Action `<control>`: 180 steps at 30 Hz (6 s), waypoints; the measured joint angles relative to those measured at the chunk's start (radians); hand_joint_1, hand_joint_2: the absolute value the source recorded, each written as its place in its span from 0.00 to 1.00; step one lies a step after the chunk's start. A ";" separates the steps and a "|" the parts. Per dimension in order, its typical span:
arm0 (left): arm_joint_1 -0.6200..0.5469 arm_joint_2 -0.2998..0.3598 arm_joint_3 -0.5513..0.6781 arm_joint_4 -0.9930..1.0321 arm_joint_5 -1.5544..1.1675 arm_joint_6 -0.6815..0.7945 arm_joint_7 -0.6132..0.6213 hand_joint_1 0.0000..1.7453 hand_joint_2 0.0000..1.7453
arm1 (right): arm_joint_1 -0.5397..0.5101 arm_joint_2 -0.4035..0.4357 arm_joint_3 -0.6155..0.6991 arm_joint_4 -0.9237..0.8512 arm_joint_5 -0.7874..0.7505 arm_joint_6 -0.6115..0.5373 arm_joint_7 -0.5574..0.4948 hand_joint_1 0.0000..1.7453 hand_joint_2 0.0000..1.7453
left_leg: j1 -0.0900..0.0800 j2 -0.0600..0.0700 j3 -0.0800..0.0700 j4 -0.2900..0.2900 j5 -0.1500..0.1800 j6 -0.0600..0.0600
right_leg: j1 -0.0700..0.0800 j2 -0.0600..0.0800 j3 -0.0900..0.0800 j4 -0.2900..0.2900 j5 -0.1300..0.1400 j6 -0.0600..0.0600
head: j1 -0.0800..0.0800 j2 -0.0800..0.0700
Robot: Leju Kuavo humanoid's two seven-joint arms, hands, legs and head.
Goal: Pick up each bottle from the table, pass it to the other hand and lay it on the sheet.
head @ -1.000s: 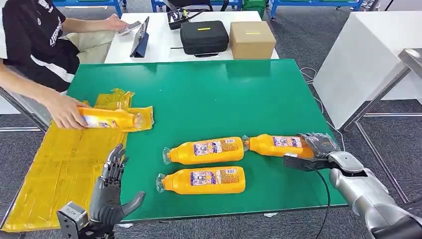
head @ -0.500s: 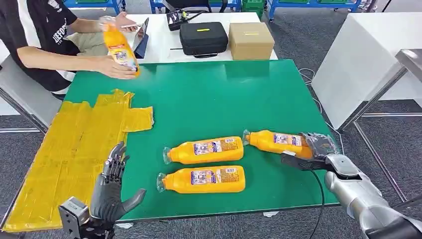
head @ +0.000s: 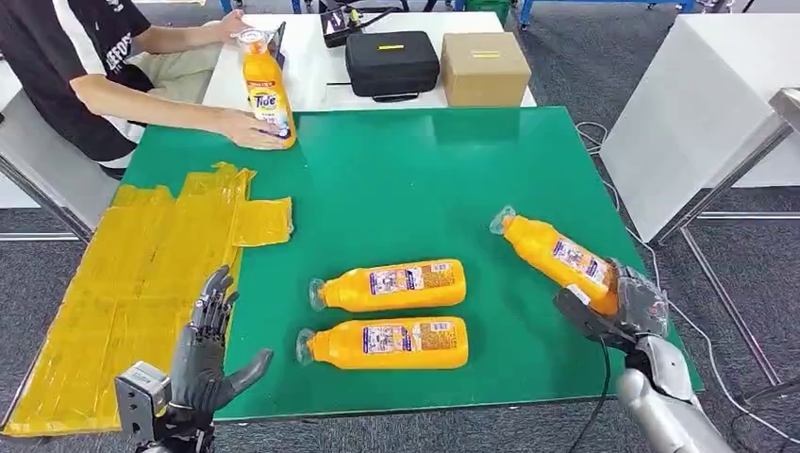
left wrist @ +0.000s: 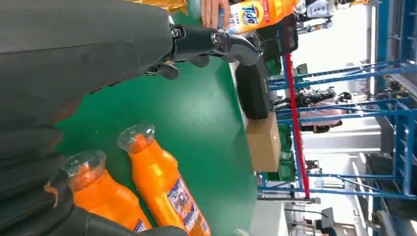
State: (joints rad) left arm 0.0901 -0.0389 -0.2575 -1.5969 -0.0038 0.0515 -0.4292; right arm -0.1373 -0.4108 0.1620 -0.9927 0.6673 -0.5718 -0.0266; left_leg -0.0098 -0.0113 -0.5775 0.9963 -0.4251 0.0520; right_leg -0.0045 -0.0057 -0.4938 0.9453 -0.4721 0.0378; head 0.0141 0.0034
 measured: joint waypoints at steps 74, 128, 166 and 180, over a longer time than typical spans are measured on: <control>-0.219 -0.063 -0.285 0.016 -0.021 -0.094 0.172 0.00 1.00 | 0.001 0.510 0.466 -0.145 -0.368 0.447 -0.487 1.00 1.00 | 0.001 0.002 -0.005 0.000 0.000 -0.002 | 0.001 0.002 -0.008 0.002 -0.001 -0.002 | 0.000 0.000; -0.239 -0.094 -0.155 0.027 -0.178 0.081 0.081 1.00 1.00 | 0.148 0.399 0.372 -0.428 -0.280 0.172 -0.509 0.00 1.00 | 0.001 0.002 -0.006 0.000 0.000 -0.002 | 0.001 0.002 -0.008 0.002 -0.001 -0.002 | 0.000 0.000; -0.463 0.064 -0.016 0.366 -1.544 0.399 0.526 1.00 1.00 | 0.254 0.365 0.229 -0.688 -0.209 0.183 -0.456 0.00 1.00 | 0.001 0.003 -0.006 0.000 0.003 -0.004 | 0.000 0.002 -0.009 0.002 0.000 -0.002 | 0.000 0.000; -0.517 0.059 -0.069 0.666 -1.562 0.421 0.616 1.00 1.00 | 0.242 0.367 0.229 -0.679 -0.206 0.198 -0.445 0.00 1.00 | 0.001 0.003 -0.006 0.000 0.002 -0.004 | 0.000 0.002 -0.009 0.002 0.000 -0.002 | 0.001 0.000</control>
State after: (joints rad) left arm -0.4267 0.0206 -0.3265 -0.9304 -1.5656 0.4723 0.1869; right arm 0.1050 -0.0435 0.3914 -1.6717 0.4616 -0.3738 -0.4711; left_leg -0.0083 -0.0087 -0.5838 0.9961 -0.4228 0.0477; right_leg -0.0042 -0.0036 -0.5032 0.9476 -0.4724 0.0360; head 0.0149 0.0031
